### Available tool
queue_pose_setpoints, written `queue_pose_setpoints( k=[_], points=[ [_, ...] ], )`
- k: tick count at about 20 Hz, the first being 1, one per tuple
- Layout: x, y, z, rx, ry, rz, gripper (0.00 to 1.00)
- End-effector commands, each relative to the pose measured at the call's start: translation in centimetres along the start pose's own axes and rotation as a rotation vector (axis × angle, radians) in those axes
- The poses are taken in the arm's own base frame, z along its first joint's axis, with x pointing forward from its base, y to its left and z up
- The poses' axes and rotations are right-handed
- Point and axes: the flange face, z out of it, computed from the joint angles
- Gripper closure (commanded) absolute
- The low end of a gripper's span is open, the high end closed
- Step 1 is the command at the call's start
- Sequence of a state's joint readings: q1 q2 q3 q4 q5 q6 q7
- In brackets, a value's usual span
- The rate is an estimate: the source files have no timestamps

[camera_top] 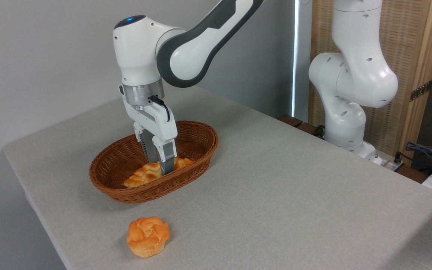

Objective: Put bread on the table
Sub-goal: 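Close the gripper on the braided loaf inside the basket, then lift the braided loaf up out of the basket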

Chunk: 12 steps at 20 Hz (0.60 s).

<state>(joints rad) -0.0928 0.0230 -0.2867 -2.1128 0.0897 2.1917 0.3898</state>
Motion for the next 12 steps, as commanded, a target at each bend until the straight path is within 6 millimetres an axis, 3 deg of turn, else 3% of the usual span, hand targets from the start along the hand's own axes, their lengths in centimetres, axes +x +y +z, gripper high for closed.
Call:
queue_pose_setpoints(
  k=[1, 6, 12],
  points=[
    [-0.5, 0.6, 0.7, 0.001, -0.011, 0.011, 0.55],
    [-0.3, 0.3, -0.4, -0.003, -0.012, 0.001, 0.57],
    [1.9, -1.7, -5.2, -0.092, -0.060, -0.021, 0.59]
  ],
)
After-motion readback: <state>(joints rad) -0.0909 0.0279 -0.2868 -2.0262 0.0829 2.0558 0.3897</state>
